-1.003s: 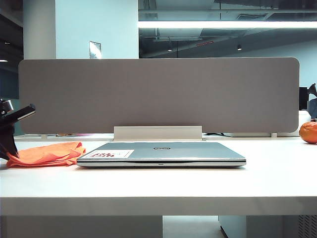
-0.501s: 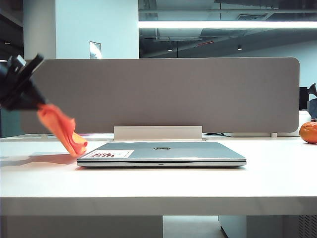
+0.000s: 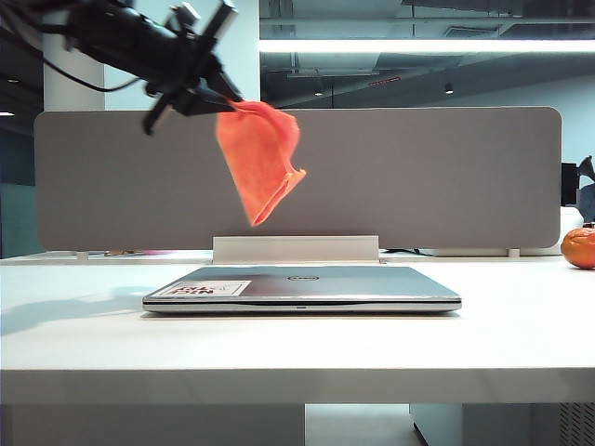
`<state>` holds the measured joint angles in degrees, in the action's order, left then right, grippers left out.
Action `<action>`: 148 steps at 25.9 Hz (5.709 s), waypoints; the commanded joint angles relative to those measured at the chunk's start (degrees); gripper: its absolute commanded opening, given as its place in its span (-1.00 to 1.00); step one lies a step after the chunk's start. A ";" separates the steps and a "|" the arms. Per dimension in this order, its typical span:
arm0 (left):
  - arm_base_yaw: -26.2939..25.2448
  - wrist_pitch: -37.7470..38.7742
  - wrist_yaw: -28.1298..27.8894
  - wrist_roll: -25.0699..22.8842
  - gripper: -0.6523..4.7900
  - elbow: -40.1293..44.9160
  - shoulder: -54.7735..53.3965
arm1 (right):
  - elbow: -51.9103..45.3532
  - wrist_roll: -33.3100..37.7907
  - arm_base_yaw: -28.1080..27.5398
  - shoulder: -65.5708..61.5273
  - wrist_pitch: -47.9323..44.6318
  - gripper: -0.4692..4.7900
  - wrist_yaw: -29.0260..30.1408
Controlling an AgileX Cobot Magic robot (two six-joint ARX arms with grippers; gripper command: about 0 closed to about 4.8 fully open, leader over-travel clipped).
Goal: Pick up the orange rag and put it over the laptop.
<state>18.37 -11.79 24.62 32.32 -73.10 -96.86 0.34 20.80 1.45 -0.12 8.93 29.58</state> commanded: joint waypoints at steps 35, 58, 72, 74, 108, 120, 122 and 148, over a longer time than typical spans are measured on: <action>3.61 33.70 -9.44 -11.39 -0.51 -13.57 -15.80 | -0.11 0.22 -0.04 0.13 -0.72 -0.84 -0.09; 3.74 43.52 -22.73 -21.40 0.73 -13.60 -15.72 | -0.11 0.22 -0.04 0.13 -0.72 -0.84 -0.07; 3.58 46.58 -25.75 -26.56 -0.74 -13.62 -5.27 | -0.11 0.22 -0.04 0.13 -0.74 -0.84 -0.09; 3.58 48.02 -29.07 -26.73 -0.78 -13.62 -4.13 | -0.11 0.22 -0.04 0.13 -0.72 -0.84 -0.09; 0.94 47.06 -31.65 -22.99 -0.78 17.18 41.53 | -0.11 0.22 -0.07 0.13 -0.79 -0.84 -0.13; 0.94 49.44 -34.05 -22.86 -0.78 27.85 55.71 | -0.11 0.22 -0.09 0.13 -0.81 -0.84 -0.33; 0.94 49.05 -33.97 -22.84 -0.78 27.85 56.13 | -0.11 0.22 -0.09 0.13 -0.81 -0.84 -0.33; -17.07 23.23 -32.02 -22.14 -0.78 60.61 74.49 | -0.13 0.22 -0.07 0.13 -0.81 -0.84 -1.42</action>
<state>2.02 14.26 -8.49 9.30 -13.61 -23.35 0.34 20.82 1.43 -0.12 8.93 28.32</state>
